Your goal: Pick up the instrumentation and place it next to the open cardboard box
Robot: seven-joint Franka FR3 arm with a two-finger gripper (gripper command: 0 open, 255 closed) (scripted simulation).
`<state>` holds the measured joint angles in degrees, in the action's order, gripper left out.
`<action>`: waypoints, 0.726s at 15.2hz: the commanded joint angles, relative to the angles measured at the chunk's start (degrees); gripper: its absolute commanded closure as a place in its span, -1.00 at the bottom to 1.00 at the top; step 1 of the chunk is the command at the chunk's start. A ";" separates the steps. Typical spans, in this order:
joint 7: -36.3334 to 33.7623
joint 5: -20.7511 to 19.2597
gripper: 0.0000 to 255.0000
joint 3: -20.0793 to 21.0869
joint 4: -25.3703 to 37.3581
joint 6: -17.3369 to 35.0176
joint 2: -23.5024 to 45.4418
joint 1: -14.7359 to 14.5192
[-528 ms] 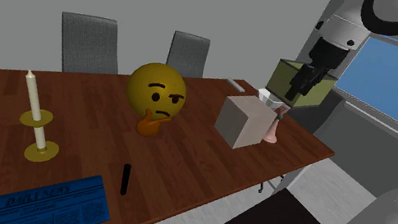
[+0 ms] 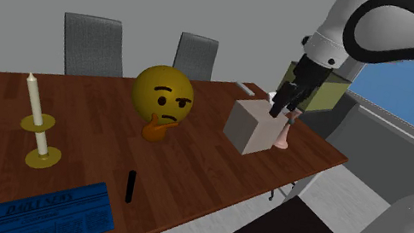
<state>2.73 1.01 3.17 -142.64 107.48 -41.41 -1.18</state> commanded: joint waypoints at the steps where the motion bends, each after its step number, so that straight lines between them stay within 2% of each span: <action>1: -2.55 1.43 -1.00 2.02 -1.77 2.93 0.68 -0.94; 11: -14.51 6.23 -1.00 12.29 -4.58 19.89 12.42 -4.32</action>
<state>-10.66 6.98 14.55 -147.28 125.61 -30.43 -5.33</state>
